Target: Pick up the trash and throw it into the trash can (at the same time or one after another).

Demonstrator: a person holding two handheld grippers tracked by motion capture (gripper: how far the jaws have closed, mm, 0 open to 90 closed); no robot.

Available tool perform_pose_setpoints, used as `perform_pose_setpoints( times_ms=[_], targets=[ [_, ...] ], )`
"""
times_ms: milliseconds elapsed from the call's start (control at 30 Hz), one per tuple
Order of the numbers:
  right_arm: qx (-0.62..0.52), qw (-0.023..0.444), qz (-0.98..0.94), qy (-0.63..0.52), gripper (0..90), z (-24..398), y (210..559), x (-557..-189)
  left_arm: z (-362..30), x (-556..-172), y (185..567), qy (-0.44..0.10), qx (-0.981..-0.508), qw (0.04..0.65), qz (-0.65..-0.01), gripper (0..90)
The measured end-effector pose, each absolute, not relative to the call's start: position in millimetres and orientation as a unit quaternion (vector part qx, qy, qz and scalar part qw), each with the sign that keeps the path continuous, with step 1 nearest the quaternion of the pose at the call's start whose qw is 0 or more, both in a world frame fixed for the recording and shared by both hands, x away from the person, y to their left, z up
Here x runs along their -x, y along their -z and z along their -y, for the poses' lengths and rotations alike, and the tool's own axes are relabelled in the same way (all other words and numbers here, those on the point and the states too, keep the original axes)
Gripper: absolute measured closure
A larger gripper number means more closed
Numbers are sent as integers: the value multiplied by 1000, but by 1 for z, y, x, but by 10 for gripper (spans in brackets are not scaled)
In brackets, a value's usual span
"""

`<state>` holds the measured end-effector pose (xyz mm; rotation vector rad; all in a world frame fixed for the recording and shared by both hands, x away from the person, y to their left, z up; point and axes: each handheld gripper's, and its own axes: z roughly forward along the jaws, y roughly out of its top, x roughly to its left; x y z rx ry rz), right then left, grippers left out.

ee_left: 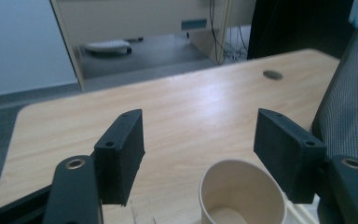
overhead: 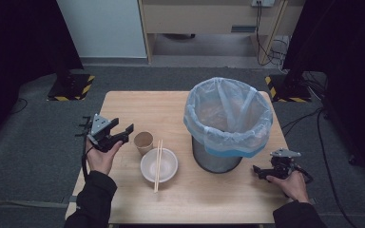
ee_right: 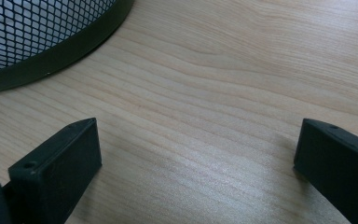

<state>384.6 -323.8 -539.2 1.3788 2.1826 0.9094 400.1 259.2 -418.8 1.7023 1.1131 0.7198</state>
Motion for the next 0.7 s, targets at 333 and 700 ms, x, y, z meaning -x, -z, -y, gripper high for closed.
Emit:
perform_pose_setpoints(
  times_ms=[333,700],
  targets=[
    [-493,201,-781,-326,9,324,539,-385,-249,-416,451,-266,-723,438,-463,373],
    [-496,198,-780,-326,9,322,539,-384,-244,-424,476,-232,-746,401,-478,464]
  ],
)
